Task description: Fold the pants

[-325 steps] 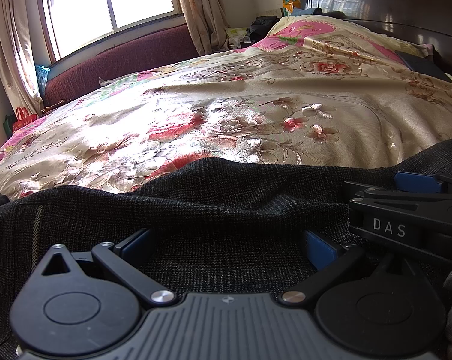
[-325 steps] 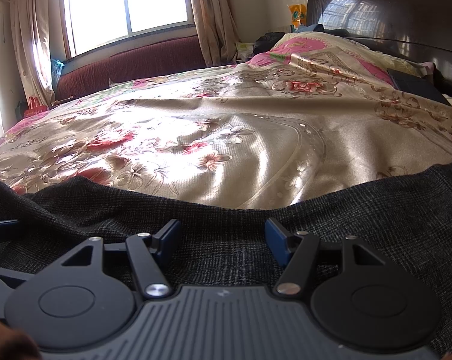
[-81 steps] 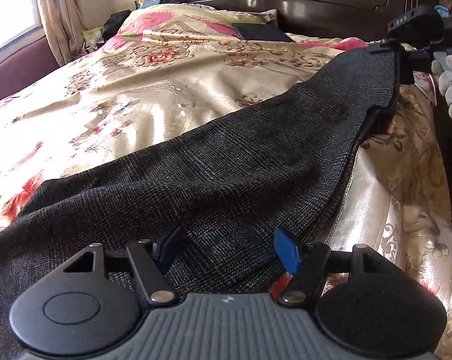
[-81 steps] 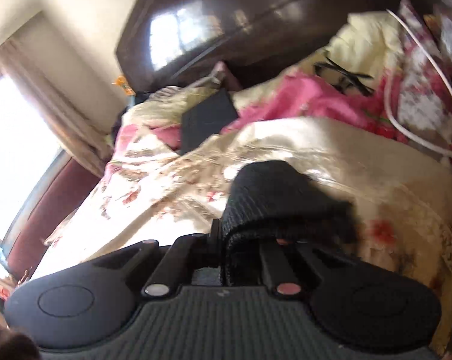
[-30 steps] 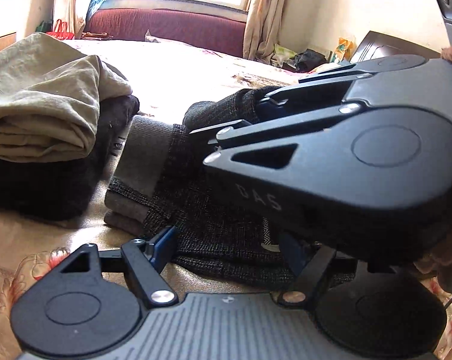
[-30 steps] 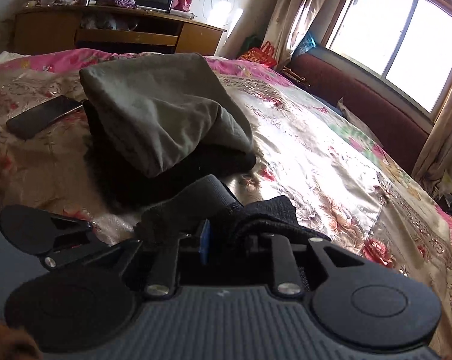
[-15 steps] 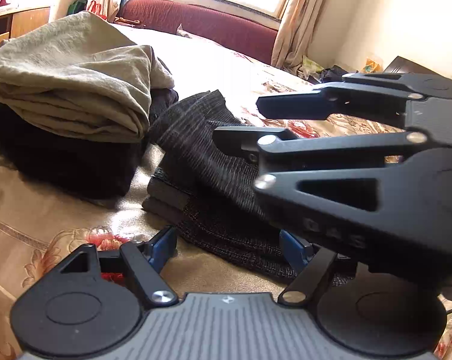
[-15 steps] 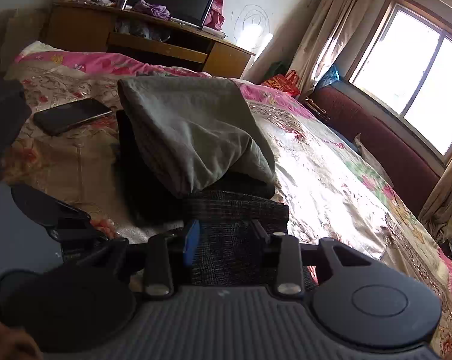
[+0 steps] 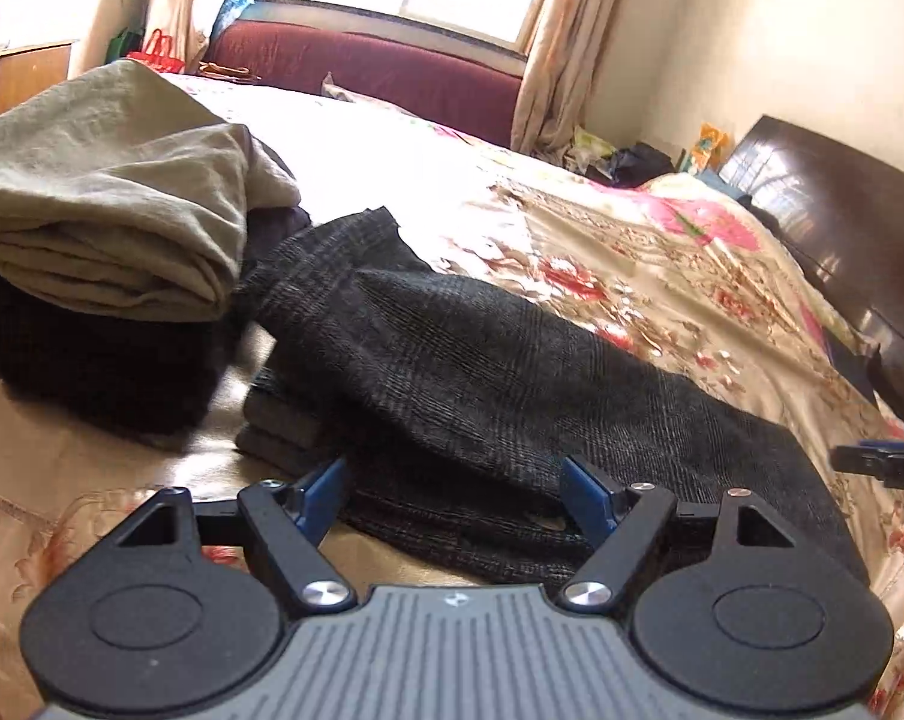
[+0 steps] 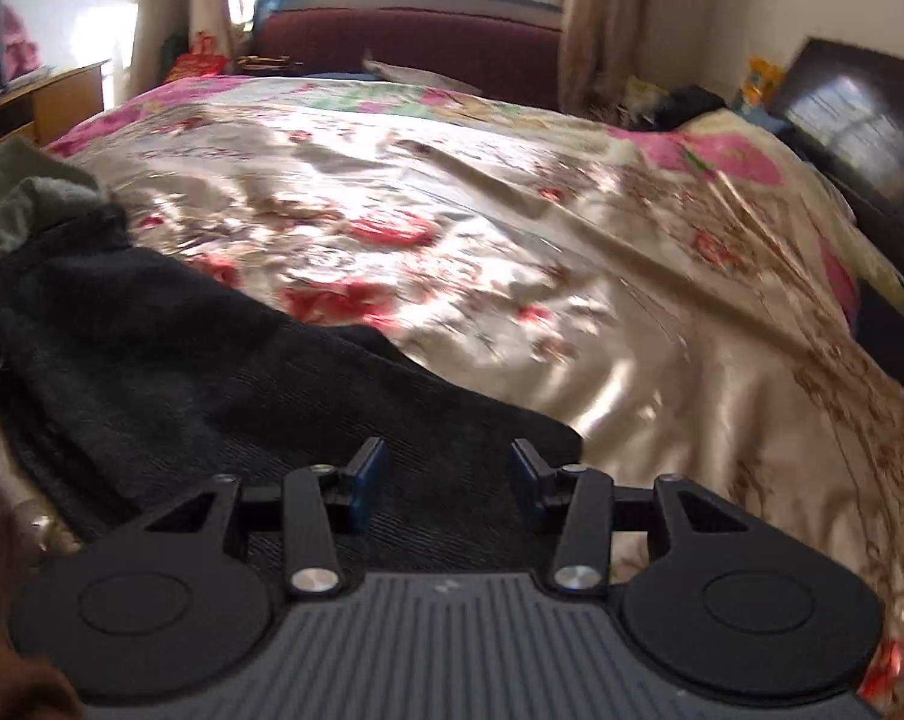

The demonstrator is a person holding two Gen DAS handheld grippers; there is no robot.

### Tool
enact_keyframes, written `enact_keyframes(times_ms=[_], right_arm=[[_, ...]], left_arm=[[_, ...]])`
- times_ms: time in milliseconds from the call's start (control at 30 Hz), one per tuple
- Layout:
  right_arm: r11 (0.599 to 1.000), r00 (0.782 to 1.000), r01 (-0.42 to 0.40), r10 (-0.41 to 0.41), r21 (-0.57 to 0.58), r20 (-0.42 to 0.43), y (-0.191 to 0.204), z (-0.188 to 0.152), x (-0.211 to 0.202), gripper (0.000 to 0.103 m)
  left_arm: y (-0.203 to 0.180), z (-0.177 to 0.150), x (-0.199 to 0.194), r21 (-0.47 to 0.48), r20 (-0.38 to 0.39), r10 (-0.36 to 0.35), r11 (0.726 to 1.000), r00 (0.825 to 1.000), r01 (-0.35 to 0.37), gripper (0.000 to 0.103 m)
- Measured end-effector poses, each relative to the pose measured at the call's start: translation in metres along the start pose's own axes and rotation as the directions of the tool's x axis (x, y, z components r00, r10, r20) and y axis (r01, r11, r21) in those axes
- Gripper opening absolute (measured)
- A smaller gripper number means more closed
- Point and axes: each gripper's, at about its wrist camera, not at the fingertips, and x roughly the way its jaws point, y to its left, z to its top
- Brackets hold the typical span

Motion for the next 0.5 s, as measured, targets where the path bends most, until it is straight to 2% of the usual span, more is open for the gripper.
enact_keyframes(times_ms=[67, 167, 233, 267, 300, 333, 367, 400, 433, 467, 500], right_arm=[[0.990, 1.000, -0.008, 0.011, 0.140, -0.021, -0.032, -0.009, 0.005, 0.047], [0.961, 0.991, -0.106, 0.122, 0.255, -0.048, -0.051, -0.017, 0.018, 0.049], [0.926, 0.973, -0.186, 0.219, 0.329, -0.068, -0.052, -0.023, 0.030, 0.049], [0.901, 0.955, -0.230, 0.282, 0.367, -0.094, -0.052, -0.027, 0.040, 0.049], [0.880, 0.939, -0.257, 0.324, 0.399, -0.112, -0.051, -0.032, 0.050, 0.057], [0.874, 0.938, -0.260, 0.329, 0.410, -0.106, -0.050, -0.035, 0.055, 0.063], [0.873, 0.939, -0.263, 0.330, 0.410, -0.100, -0.048, -0.035, 0.056, 0.064], [0.873, 0.938, -0.271, 0.334, 0.405, -0.093, -0.046, -0.032, 0.053, 0.060], [0.857, 0.932, -0.292, 0.354, 0.425, -0.073, -0.048, -0.030, 0.048, 0.043], [0.819, 0.917, -0.334, 0.397, 0.467, -0.042, -0.054, -0.030, 0.044, 0.031], [0.755, 0.884, -0.401, 0.467, 0.518, 0.004, -0.063, -0.031, 0.042, 0.015]], left_arm=[[-0.011, 0.000, 0.005, 0.035, -0.018, -0.003, 0.999, 1.000, 0.004, 0.089], [-0.030, -0.005, 0.008, 0.112, -0.039, 0.009, 0.994, 0.999, -0.005, 0.089], [-0.041, -0.008, 0.012, 0.158, -0.058, 0.010, 0.987, 0.998, 0.000, 0.090], [-0.046, -0.010, 0.014, 0.182, -0.066, 0.015, 0.983, 0.998, -0.003, 0.092], [-0.051, -0.010, 0.016, 0.207, -0.068, 0.026, 0.978, 0.997, -0.011, 0.092], [-0.055, -0.011, 0.017, 0.230, -0.071, 0.036, 0.973, 0.997, -0.019, 0.093], [-0.058, -0.011, 0.018, 0.245, -0.075, 0.044, 0.969, 0.996, -0.024, 0.093], [-0.061, -0.011, 0.019, 0.255, -0.078, 0.049, 0.966, 0.996, -0.027, 0.093], [-0.062, -0.009, 0.019, 0.261, -0.082, 0.050, 0.965, 0.995, -0.027, 0.093], [-0.064, -0.008, 0.018, 0.265, -0.085, 0.045, 0.964, 0.995, -0.021, 0.093], [-0.066, -0.007, 0.018, 0.270, -0.089, 0.041, 0.963, 0.995, -0.016, 0.093]])
